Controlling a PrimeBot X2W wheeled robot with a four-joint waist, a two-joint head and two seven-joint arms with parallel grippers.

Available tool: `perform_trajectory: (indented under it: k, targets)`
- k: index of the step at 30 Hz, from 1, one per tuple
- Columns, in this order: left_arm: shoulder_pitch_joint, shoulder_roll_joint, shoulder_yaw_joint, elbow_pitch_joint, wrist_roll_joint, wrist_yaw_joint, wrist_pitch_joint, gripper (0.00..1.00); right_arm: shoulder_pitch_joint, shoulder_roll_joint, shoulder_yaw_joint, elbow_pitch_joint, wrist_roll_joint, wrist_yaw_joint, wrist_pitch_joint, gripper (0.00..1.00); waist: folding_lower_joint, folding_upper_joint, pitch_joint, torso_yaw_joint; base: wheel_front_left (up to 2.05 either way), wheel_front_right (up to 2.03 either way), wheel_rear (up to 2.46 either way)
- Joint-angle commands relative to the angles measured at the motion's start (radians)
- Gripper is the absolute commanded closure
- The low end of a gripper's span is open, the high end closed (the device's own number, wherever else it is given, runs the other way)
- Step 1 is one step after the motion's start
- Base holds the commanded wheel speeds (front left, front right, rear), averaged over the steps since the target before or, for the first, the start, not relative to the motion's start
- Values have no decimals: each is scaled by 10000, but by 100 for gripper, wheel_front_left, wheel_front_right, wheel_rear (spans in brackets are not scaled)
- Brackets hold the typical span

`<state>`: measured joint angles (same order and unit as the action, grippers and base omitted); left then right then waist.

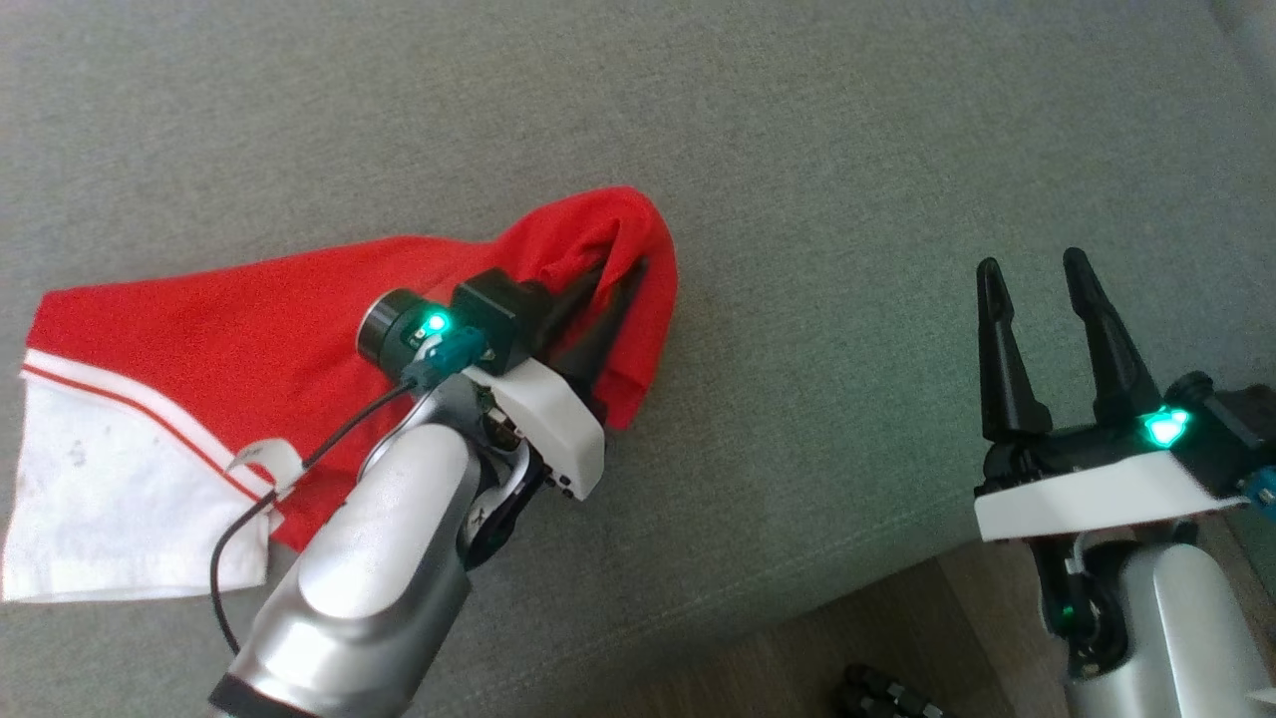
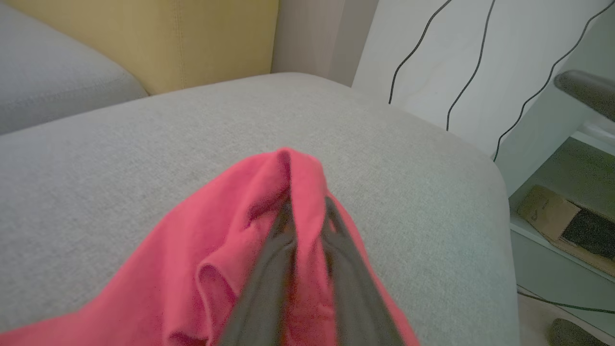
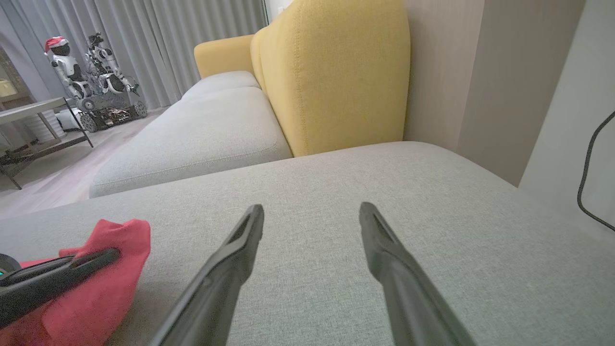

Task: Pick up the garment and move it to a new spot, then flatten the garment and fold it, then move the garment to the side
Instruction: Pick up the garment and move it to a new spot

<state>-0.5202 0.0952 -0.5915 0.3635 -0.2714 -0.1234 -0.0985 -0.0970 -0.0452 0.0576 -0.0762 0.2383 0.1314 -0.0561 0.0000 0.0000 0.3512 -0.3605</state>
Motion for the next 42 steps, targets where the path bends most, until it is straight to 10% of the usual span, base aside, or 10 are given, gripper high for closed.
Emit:
perform_trajectory:
  k: [1,2,10,28,42]
  targets:
    - [-568,16,144,-9,-163,-28,-42,13,-293,-51,219,-240,92,-7,-139,0,0,0,125,-103,0,0,0]
    - [-645,7,51,152,-206,-37,-97,0,-303,-51,197,-203,85,-7,-151,0,0,0,102,-57,0,0,0]
    - [-571,-32,81,359,-572,23,-1123,0,-313,-51,82,-32,-116,-7,-49,0,0,0,-548,655,0,0,0]
    - [1740,1548,2563,-116,-968,1649,-1629,0,268,-51,-28,-29,-654,-7,846,0,0,0,-2395,3168,0,0,0]
    - [3901,2393,3047,-2083,-930,2362,-1366,0,951,-51,25,21,-885,-7,1331,0,0,0,-3416,3709,0,0,0]
